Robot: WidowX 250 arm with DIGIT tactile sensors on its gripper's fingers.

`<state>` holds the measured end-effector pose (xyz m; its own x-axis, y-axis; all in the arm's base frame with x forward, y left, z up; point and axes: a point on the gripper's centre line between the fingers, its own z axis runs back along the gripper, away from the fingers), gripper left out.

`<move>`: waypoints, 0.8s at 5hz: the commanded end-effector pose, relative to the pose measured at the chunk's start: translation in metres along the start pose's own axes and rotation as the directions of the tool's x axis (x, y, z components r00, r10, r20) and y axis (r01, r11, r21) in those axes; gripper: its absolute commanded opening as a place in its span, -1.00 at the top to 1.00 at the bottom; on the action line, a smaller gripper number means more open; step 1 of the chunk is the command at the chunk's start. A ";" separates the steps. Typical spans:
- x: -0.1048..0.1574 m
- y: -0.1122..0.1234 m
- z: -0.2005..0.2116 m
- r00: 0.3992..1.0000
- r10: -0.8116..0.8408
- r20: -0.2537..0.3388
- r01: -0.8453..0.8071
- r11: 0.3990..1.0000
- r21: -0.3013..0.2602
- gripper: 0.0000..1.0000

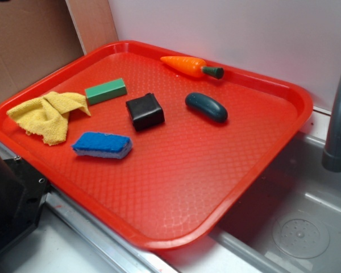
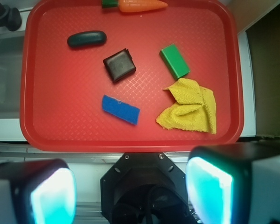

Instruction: Grab the plastic pickle.

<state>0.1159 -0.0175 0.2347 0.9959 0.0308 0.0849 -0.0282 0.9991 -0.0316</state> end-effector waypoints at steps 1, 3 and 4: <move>0.000 0.000 0.000 1.000 0.000 0.000 0.000 1.000 0.000 -1.00; 0.035 -0.005 -0.010 0.895 0.445 -0.020 -0.446 0.895 -0.032 -1.00; 0.056 -0.012 -0.020 0.764 0.645 -0.026 -0.644 0.759 -0.092 -1.00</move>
<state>0.1692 -0.0320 0.2087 0.7441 0.6679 -0.0122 -0.6630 0.7362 -0.1358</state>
